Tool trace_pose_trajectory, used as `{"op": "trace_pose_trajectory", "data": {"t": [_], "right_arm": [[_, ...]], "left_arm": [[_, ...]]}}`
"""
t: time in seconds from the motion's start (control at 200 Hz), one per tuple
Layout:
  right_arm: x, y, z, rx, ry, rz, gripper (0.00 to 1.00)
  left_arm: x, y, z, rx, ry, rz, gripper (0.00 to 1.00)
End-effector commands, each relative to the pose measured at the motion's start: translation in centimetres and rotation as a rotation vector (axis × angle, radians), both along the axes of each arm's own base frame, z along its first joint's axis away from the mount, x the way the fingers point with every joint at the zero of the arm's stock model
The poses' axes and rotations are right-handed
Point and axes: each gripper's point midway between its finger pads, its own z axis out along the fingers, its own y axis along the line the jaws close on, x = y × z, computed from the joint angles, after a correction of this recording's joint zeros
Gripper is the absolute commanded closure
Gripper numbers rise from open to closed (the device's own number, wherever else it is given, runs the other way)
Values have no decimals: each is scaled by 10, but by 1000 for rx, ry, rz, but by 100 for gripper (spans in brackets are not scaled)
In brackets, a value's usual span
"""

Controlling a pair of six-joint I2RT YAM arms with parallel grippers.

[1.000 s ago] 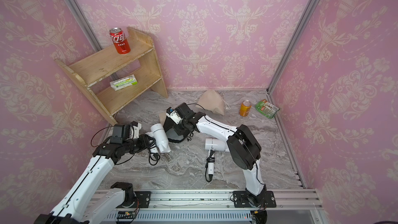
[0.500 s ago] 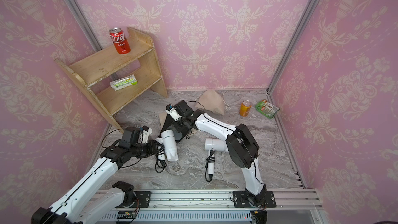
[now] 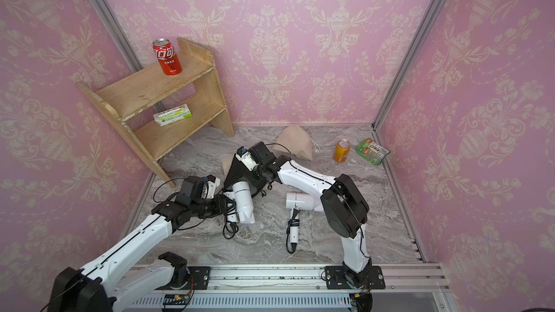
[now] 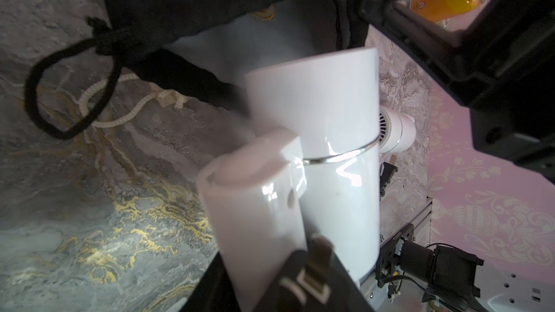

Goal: Pack away hair dryers
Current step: Place the hair dryer in the drawstring bag.

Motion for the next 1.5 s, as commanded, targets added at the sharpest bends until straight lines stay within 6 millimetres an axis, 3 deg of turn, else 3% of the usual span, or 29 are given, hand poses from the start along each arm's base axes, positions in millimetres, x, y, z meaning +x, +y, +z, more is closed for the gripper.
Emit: {"op": "trace_pose_trajectory", "data": {"t": [0.0,0.23,0.565,0.906,1.236,1.331,1.361,1.496], "right_arm": [[-1,1,34,91,-39,0,100],[-7,3,46,134,-42,21,100],[-21,1,39,141,-22,54,100],[-42,5,43,134,-32,151,100],[-60,2,44,116,-22,209,100],[-65,0,43,112,-19,216,100],[-66,-1,42,110,-18,215,100],[-69,-5,37,94,-12,219,100]], "left_arm": [[8,-11,4,-52,-33,-12,89],[13,-17,1,-74,-32,-27,89],[30,-25,10,-87,-63,-43,89],[28,-27,20,-86,-78,-76,89],[43,-14,47,-118,-101,-49,88],[44,-7,45,-102,-91,-33,89],[50,-5,58,-106,-119,-29,89],[54,6,64,-100,-130,0,88]]}}
